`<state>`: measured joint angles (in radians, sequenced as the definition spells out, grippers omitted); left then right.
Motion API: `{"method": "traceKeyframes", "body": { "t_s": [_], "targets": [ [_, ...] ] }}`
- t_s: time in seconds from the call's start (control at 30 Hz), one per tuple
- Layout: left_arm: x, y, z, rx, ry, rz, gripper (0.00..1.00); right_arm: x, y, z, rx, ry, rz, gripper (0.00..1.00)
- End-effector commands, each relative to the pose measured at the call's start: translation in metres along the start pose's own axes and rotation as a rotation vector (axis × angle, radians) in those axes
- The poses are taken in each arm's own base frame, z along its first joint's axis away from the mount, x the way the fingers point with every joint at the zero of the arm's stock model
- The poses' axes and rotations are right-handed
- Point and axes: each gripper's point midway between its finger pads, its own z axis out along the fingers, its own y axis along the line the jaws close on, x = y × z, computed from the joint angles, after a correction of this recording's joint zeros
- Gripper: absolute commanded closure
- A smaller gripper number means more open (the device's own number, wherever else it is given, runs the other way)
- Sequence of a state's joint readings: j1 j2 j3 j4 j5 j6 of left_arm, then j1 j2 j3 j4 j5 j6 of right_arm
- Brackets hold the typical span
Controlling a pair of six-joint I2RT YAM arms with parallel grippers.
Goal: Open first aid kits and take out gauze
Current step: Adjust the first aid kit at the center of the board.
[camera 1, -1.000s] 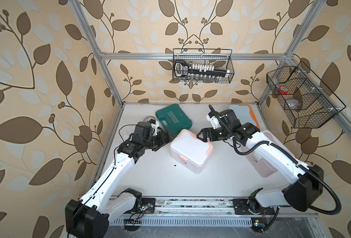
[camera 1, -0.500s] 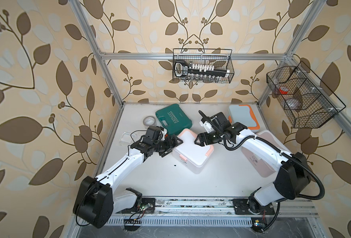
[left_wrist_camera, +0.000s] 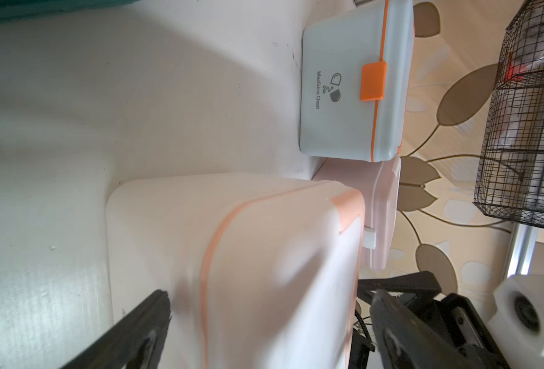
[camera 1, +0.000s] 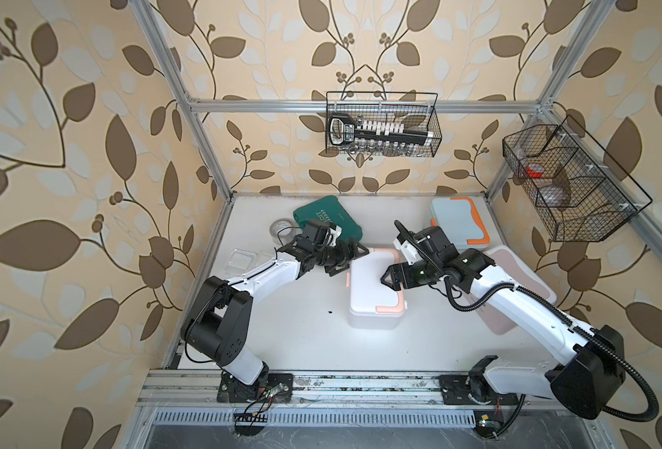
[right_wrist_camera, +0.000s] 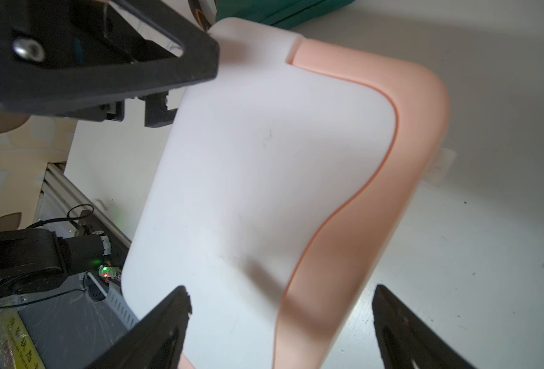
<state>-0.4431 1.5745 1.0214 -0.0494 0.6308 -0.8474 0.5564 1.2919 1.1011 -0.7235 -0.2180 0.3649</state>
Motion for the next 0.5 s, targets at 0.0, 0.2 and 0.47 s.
{"method": "traceKeyframes", "body": {
  "t_s": [0.0, 0.2, 0.47],
  "targets": [
    [-0.006, -0.021, -0.022, 0.073, -0.031, 0.045, 0.01, -0.018, 0.004, -0.027, 0.028, -0.081, 0.000, 0.10],
    [0.012, -0.007, -0.044, 0.089, -0.040, 0.026, 0.01, -0.022, 0.041, -0.031, -0.093, -0.093, -0.040, 0.11],
    [0.059, -0.013, -0.050, 0.133, -0.014, -0.027, 0.01, -0.022, 0.042, -0.024, -0.085, -0.076, -0.039, 0.11]
  ]
}}
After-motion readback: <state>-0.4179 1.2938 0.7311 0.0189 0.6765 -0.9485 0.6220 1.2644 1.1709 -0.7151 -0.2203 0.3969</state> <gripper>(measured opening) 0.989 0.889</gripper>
